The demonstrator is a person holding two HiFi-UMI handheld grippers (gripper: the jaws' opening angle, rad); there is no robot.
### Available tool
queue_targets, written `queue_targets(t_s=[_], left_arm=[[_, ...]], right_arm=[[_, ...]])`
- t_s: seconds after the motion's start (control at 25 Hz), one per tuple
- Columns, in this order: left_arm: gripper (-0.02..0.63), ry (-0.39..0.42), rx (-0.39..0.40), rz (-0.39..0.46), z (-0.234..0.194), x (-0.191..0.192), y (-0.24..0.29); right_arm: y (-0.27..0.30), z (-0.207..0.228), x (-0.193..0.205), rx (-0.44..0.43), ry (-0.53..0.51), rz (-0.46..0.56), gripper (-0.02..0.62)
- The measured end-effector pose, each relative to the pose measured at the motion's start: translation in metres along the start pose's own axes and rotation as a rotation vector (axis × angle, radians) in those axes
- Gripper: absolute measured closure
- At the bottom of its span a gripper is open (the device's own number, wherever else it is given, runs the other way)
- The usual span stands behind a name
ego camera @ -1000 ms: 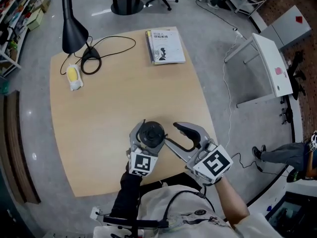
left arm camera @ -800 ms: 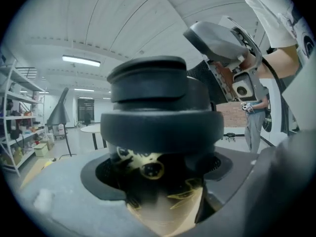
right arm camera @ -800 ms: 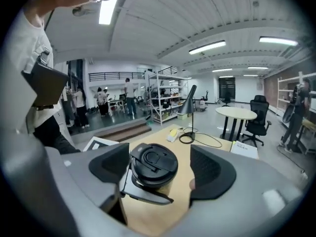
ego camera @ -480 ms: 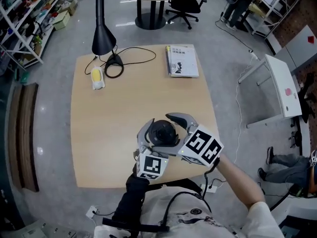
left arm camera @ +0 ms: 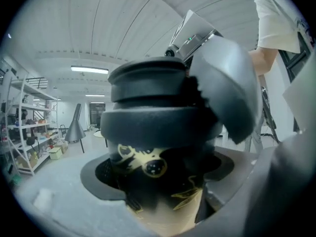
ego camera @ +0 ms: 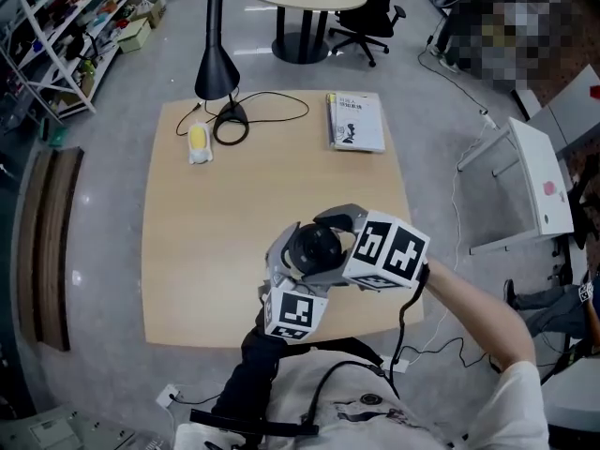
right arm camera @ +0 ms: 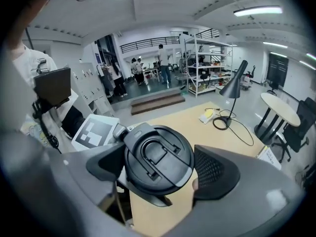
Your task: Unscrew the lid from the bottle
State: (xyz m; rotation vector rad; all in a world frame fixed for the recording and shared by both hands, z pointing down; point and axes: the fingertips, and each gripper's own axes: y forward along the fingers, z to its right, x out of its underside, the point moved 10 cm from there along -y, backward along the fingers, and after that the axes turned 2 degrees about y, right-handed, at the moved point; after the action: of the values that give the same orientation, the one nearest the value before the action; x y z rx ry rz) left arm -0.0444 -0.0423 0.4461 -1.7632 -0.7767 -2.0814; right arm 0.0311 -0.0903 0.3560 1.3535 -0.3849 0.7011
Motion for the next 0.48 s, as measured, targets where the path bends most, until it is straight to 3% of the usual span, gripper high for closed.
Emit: queue_targets(t_s=[0.32,0.48], left_arm=[[0.156,0.013,0.040,0.002,0.003,-0.013,-0.011],[0.156,0.032,-0.009,-0.020,0.004,-0.024,-0.014]], right_arm=[[-0.013,-0.013,-0.015,-0.066,-0.151,-0.142,0.175],[-0.016,-0.016,-0.018,-0.022,0.037,-0.066,0.148]])
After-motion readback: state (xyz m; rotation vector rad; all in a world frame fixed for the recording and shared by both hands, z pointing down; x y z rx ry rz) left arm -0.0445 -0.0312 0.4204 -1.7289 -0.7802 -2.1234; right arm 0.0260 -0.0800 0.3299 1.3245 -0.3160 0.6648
